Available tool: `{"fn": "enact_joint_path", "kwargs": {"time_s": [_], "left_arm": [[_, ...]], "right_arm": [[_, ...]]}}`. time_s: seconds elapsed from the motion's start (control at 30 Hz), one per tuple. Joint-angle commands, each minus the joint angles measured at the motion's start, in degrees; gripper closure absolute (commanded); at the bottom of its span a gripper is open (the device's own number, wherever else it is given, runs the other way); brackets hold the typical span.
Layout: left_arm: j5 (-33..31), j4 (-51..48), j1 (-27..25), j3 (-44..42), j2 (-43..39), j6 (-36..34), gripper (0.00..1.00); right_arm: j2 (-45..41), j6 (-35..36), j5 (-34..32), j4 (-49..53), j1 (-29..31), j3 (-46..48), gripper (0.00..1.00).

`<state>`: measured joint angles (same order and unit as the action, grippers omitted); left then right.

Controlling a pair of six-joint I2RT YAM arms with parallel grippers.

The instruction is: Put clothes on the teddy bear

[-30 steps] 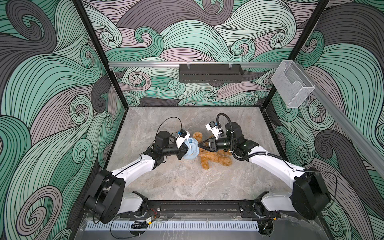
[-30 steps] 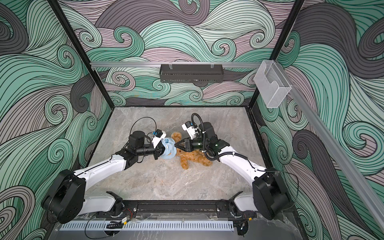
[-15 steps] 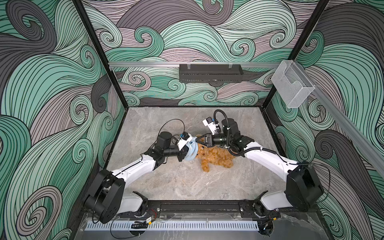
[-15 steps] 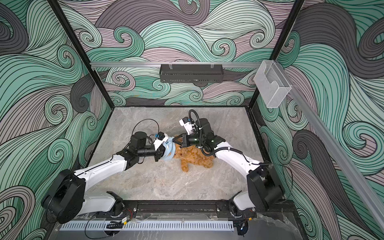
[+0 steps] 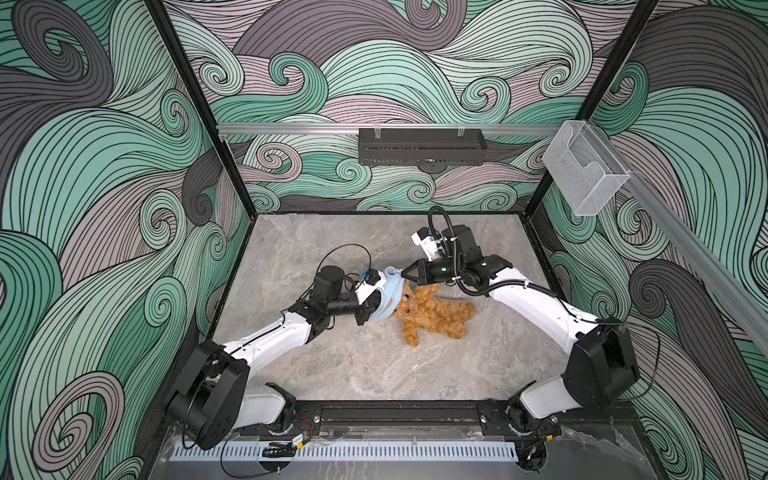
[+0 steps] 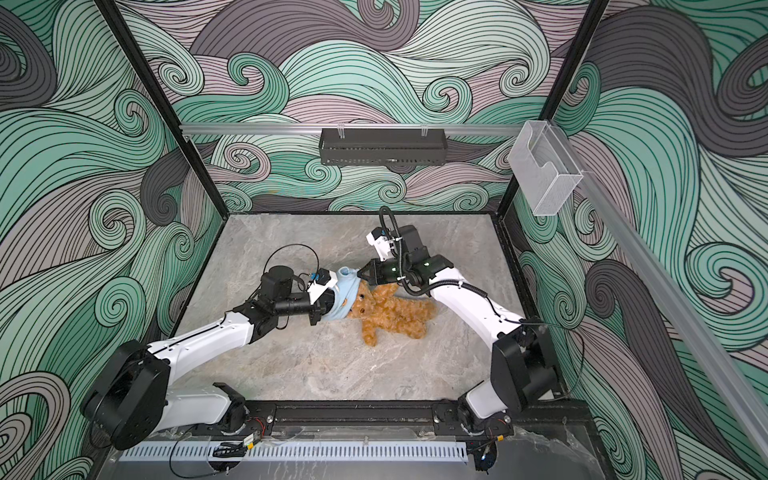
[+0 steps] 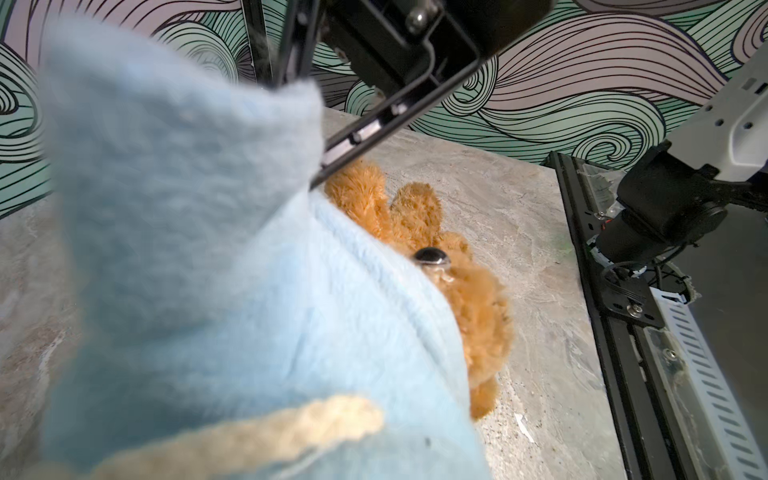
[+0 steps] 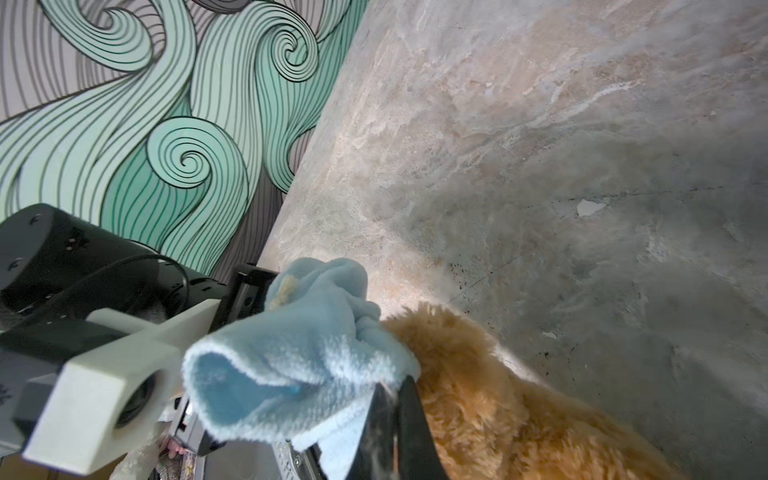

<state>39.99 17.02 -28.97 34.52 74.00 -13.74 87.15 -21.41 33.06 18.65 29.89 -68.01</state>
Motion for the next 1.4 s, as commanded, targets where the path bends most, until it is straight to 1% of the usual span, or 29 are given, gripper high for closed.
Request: {"fn": "enact_joint_path", "kwargs": {"time_s": [0.0,0.07,0.13,0.2,0.3,0.4,0.47,0.53,0.6,0.7,0.83,0.93,1.1,1.17,1.33,1.37], "left_arm": [[1.4,2.0,-0.5,-1.5,-2.1,0.6,1.0],[-1.0,3.8,-0.4,-1.9,-2.5,3.8,1.0],[-4.2,4.4,-0.4,-1.5,-2.3,7.7,1.0],[-6.6,3.2,-0.4,-0.5,-1.8,11.5,1.0],[-11.1,1.9,-0.4,0.6,-1.4,18.5,1.0],[-13.6,3.0,-0.4,0.7,-1.2,28.0,1.0],[-14.3,3.1,-0.4,1.1,-1.0,34.7,1.0],[-14.0,3.2,-0.5,1.4,-0.8,40.0,1.0],[-13.7,3.7,-0.5,1.3,-0.7,44.7,1.0],[-13.2,4.0,-0.6,1.3,-1.0,48.2,1.0],[-13.1,3.3,-0.6,1.5,-1.6,48.9,1.0],[-13.2,1.7,-0.8,2.0,-2.1,47.9,1.0],[-13.3,0.7,-1.0,2.3,-2.2,47.1,1.0],[-13.6,0.6,-1.1,2.4,-2.1,47.2,1.0],[-17.5,-1.6,-1.1,3.1,-1.5,48.7,1.0],[-18.5,-1.7,-1.1,3.2,-1.4,49.3,1.0]], "right_arm": [[1.9,1.8,-7.5,1.6,-2.6,-1.8,1.0],[2.7,2.5,-7.0,1.6,-3.2,-2.0,0.95],[1.8,3.7,-5.1,1.6,-3.5,-1.7,0.87],[-1.4,4.7,-2.7,-1.5,-3.5,-0.1,0.79],[-7.4,5.1,-0.8,-8.7,-2.5,4.7,0.71],[-13.2,6.8,-0.9,-14.4,0.7,11.0,0.68],[-16.3,7.7,-2.9,-17.8,3.8,15.9,0.66],[-18.1,6.4,-4.6,-22.7,6.1,21.3,0.66],[-18.7,3.4,-4.8,-30.5,8.2,26.4,0.65],[-16.5,0.4,-6.0,-37.3,11.4,29.5,0.63],[-11.9,-1.6,-8.6,-41.7,14.3,30.4,0.59],[-9.1,-3.5,-8.8,-45.2,14.6,30.6,0.59],[-6.4,-4.4,-8.5,-46.4,14.8,29.6,0.63],[-5.9,-5.0,-7.9,-47.2,14.9,29.8,0.68],[-6.6,-6.9,-7.8,-49.4,15.3,31.7,0.89],[-7.2,-7.1,-8.6,-49.3,15.4,32.4,0.91]]}}
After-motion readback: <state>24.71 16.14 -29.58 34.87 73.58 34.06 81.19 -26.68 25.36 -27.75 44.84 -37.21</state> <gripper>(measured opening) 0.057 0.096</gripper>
